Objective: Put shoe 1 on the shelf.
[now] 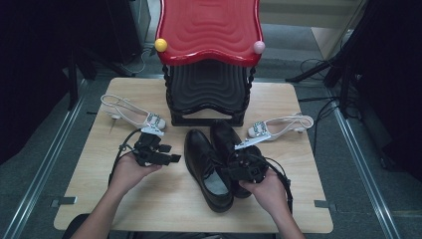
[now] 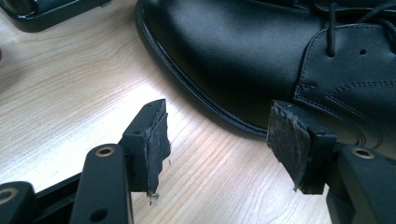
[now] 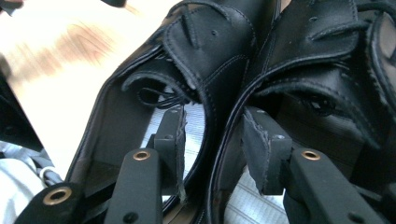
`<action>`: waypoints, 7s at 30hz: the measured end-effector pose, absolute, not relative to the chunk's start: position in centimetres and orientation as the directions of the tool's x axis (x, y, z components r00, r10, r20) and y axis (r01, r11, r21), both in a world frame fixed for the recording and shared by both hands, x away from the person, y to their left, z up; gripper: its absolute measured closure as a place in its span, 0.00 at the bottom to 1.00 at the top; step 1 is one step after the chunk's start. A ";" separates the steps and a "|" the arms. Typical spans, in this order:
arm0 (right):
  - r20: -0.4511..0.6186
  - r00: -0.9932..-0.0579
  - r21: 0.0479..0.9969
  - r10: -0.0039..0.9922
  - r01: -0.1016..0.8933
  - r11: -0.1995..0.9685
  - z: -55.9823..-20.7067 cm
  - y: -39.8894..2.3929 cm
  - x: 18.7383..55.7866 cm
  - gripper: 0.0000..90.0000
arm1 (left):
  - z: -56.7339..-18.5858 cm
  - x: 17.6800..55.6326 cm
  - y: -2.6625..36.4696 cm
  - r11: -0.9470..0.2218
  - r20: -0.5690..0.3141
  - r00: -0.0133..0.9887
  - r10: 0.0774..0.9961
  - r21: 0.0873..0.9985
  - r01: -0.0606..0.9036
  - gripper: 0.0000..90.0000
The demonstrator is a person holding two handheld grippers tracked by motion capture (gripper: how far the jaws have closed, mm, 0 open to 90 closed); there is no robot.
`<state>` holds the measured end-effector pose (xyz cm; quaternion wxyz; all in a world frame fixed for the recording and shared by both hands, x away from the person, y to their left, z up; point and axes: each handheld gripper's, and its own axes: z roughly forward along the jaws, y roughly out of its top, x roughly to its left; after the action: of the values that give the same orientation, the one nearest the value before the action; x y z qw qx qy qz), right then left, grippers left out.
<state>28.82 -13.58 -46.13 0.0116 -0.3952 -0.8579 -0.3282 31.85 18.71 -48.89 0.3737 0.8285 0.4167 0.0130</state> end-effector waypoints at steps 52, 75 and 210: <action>0.454 -0.631 0.447 0.629 0.772 0.452 -43.0 -15.0 30.7 0.93 | -48.9 32.5 22.0 -0.298 -0.271 0.586 0.764 0.657 0.693 0.45; 0.450 -0.546 0.648 0.707 0.744 0.162 -36.6 -13.7 37.7 0.93 | -48.9 32.6 21.6 -0.292 -0.331 0.624 0.708 0.667 0.685 0.45; 0.352 -0.705 0.782 0.615 0.583 0.221 -41.9 -13.4 38.0 1.00 | -23.7 47.0 11.9 -0.363 -0.123 0.771 0.625 0.829 0.426 1.00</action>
<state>38.01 -13.37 -41.93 -0.0163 -0.3836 -0.7811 -0.4924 47.04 11.87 -23.67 0.4641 0.8186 0.3209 0.1069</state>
